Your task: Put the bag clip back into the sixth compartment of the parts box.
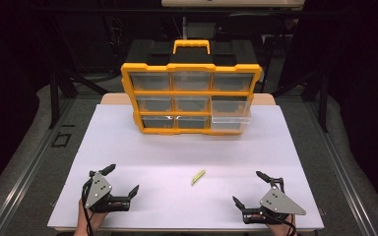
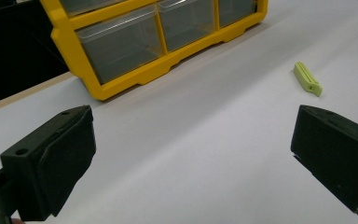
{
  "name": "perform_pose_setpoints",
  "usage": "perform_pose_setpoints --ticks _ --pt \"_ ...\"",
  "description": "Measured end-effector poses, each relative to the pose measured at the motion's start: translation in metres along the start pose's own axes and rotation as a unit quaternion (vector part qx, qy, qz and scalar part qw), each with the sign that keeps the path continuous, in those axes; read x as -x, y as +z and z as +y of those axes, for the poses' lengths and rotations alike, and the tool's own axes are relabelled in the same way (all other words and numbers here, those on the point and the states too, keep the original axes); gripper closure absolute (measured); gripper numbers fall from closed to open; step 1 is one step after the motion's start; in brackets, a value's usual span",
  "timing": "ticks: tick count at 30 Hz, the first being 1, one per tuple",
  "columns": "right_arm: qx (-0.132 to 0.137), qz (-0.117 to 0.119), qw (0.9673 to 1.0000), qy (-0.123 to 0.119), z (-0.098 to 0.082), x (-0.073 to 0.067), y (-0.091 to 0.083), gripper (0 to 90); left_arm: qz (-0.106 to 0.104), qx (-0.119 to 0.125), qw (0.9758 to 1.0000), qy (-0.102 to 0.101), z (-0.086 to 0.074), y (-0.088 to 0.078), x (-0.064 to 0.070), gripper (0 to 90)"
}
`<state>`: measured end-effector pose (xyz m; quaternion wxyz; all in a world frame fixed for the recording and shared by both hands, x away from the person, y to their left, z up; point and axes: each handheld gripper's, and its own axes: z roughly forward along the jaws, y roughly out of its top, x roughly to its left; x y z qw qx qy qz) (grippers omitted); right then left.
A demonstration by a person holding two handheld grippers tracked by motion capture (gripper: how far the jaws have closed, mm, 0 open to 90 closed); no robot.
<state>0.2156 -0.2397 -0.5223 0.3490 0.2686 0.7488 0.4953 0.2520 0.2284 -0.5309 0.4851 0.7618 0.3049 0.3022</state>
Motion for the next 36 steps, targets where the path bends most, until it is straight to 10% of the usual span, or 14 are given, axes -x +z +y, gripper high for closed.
perform_pose_setpoints --ticks 36 --pt "-0.007 0.001 1.0000 0.004 0.000 0.001 0.001 0.0 -0.044 -0.027 0.9987 0.006 0.035 0.047 0.042 0.0"
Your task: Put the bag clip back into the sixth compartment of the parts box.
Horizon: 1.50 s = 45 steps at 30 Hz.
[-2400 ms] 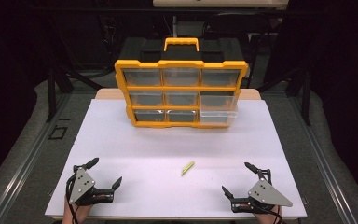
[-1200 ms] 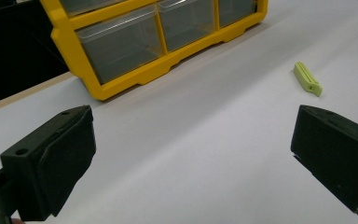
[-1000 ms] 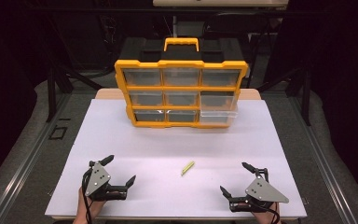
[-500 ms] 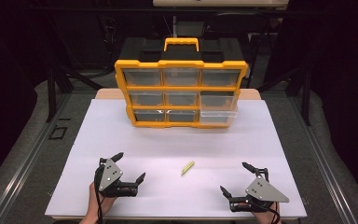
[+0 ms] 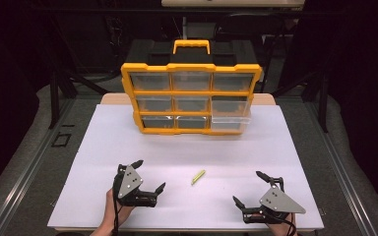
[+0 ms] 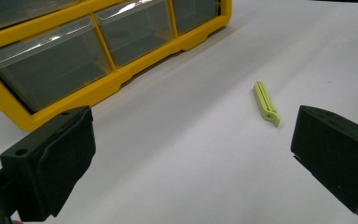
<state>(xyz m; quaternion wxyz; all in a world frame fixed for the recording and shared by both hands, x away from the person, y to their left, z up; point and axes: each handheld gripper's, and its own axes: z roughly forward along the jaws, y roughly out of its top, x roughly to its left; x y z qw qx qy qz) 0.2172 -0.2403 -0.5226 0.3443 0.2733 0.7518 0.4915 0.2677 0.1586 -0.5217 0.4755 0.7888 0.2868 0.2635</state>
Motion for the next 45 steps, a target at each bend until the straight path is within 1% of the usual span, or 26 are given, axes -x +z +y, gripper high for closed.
perform_pose_setpoints --ticks 2,3,6,10,13,17,21,23,25,29,37,45 --pt "0.000 0.000 1.0000 0.000 0.000 0.000 0.000 0.0 -0.001 -0.004 1.0000 0.001 0.002 0.002 0.001 0.0" --pt "0.000 0.000 1.0000 0.001 0.000 0.000 0.000 0.0 -0.007 -0.005 1.0000 -0.002 0.004 0.003 0.002 0.0" --pt "-0.003 0.000 1.0000 0.001 0.000 0.000 0.000 0.0 -0.006 -0.008 0.9999 -0.005 0.006 0.005 0.004 0.0" --pt "-0.003 0.001 1.0000 0.001 0.000 0.000 0.001 0.0 -0.008 -0.015 0.9999 0.001 0.010 0.009 0.007 0.0" --pt "-0.004 0.001 1.0000 0.001 -0.001 0.000 0.001 0.0 -0.008 -0.017 0.9998 0.000 0.011 0.011 0.007 0.0" --pt "-0.005 -0.001 1.0000 0.000 -0.001 0.000 0.001 0.0 -0.010 -0.026 0.9996 -0.004 0.014 0.017 0.010 0.0" --pt "-0.006 0.000 1.0000 -0.001 -0.001 0.000 0.001 0.0 -0.013 -0.034 0.9993 0.000 0.016 0.023 0.014 0.0" --pt "-0.005 0.001 1.0000 -0.001 -0.001 0.000 0.001 0.0 -0.017 -0.041 0.9990 -0.001 0.018 0.028 0.017 0.0" --pt "-0.006 0.000 1.0000 -0.002 -0.001 0.000 0.001 0.0 -0.016 -0.043 0.9990 -0.004 0.019 0.029 0.018 0.0" --pt "-0.006 -0.001 1.0000 -0.002 -0.001 0.000 0.001 0.0 -0.022 -0.050 0.9985 -0.005 0.022 0.036 0.022 0.0" --pt "-0.006 -0.001 1.0000 -0.002 -0.001 0.001 0.001 0.0 -0.034 -0.051 0.9981 0.000 0.029 0.047 0.031 0.0" --pt "-0.008 0.001 1.0000 -0.002 -0.001 0.001 0.002 0.0 -0.046 -0.067 0.9967 0.003 0.036 0.057 0.037 0.0"
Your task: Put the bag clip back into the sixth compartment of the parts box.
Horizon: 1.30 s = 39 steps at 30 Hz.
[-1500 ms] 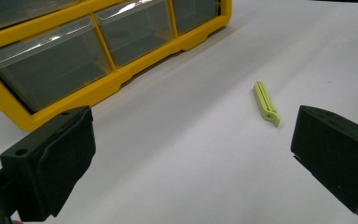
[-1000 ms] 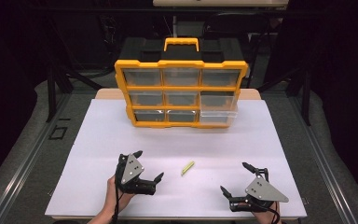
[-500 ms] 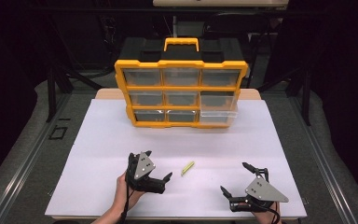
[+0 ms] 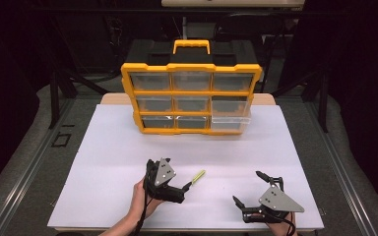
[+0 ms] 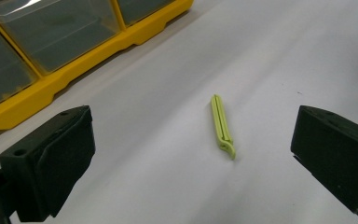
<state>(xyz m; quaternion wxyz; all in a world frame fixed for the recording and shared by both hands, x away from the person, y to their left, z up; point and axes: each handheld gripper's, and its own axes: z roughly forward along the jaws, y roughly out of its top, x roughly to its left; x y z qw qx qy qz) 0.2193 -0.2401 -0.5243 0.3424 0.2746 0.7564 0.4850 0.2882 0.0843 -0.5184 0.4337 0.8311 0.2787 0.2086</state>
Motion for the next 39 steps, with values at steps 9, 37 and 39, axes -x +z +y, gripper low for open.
perform_pose_setpoints --ticks 9,37,39 --pt "-0.001 -0.004 1.0000 -0.001 0.000 0.000 -0.001 0.0 -0.013 -0.023 0.9996 0.000 0.010 0.013 0.007 0.0" --pt "-0.004 -0.003 1.0000 0.001 -0.001 0.001 -0.002 0.0 -0.032 -0.155 0.9873 -0.010 0.032 0.050 0.006 0.0" --pt "-0.005 -0.004 1.0000 0.001 -0.001 0.001 -0.002 0.0 -0.034 -0.165 0.9857 -0.008 0.033 0.053 0.005 0.3"
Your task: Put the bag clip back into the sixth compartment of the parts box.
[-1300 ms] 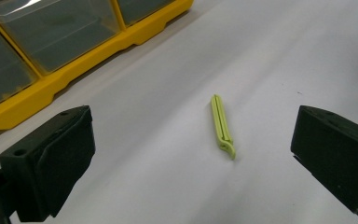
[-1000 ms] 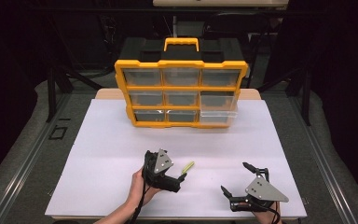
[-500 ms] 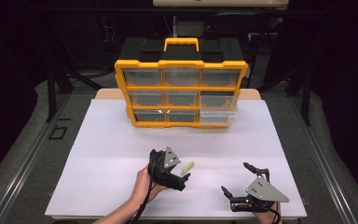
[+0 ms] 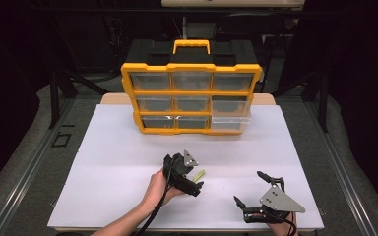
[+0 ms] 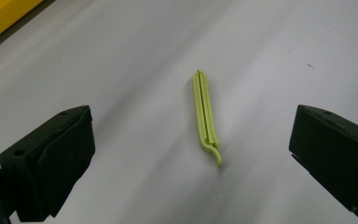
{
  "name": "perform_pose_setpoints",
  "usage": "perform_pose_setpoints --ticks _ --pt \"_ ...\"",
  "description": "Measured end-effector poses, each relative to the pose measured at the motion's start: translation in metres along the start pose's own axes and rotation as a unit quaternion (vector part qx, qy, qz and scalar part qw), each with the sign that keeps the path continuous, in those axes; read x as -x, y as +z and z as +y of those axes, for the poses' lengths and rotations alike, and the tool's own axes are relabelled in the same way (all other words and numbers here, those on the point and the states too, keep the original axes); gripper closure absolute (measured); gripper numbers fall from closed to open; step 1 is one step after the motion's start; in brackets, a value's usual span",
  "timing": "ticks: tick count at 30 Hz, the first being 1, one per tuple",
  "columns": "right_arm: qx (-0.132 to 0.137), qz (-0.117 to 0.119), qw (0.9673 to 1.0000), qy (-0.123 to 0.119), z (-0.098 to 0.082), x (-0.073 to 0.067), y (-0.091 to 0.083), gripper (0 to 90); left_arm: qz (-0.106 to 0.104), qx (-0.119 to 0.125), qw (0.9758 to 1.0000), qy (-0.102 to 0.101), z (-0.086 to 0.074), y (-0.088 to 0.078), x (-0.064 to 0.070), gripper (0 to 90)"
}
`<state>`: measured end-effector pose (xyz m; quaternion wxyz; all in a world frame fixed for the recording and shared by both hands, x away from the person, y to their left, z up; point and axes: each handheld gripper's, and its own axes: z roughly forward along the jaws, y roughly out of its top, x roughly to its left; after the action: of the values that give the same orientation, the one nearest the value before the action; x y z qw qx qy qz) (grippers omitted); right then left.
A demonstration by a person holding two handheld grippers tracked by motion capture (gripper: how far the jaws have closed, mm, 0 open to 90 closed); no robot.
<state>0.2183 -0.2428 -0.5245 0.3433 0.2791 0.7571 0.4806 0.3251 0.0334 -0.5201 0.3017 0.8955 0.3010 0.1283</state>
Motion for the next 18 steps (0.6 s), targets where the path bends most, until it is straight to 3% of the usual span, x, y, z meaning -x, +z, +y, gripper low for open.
perform_pose_setpoints --ticks 2,4,5,7,9,12,13,18 --pt "0.000 0.000 1.0000 0.000 0.000 0.000 0.000 0.0 0.000 -0.004 1.0000 0.003 0.002 0.003 0.000 1.7" --pt "-0.001 -0.001 1.0000 -0.001 0.000 0.000 0.000 0.0 -0.005 -0.008 0.9999 0.004 0.004 0.005 0.000 8.1" --pt "-0.001 0.000 1.0000 -0.001 0.000 0.000 0.000 0.0 -0.007 -0.009 0.9999 0.009 0.005 0.007 0.000 16.5" --pt "-0.001 0.000 1.0000 -0.001 0.000 0.000 0.000 0.0 -0.008 -0.010 0.9999 0.010 0.005 0.009 0.001 18.7" --pt "-0.001 0.000 1.0000 -0.001 0.000 0.000 0.000 0.0 -0.011 -0.013 0.9997 0.015 0.006 0.012 0.001 28.4" --pt "-0.002 0.000 1.0000 -0.001 0.000 0.000 0.000 0.0 -0.008 -0.020 0.9997 0.014 0.007 0.017 0.001 32.0" --pt "-0.002 0.000 1.0000 -0.002 0.000 0.000 0.000 0.0 -0.009 -0.024 0.9995 0.016 0.007 0.019 0.001 38.3" --pt "-0.002 -0.001 1.0000 -0.003 -0.001 0.000 0.000 0.0 -0.014 -0.029 0.9995 0.007 0.006 0.026 -0.002 49.5"
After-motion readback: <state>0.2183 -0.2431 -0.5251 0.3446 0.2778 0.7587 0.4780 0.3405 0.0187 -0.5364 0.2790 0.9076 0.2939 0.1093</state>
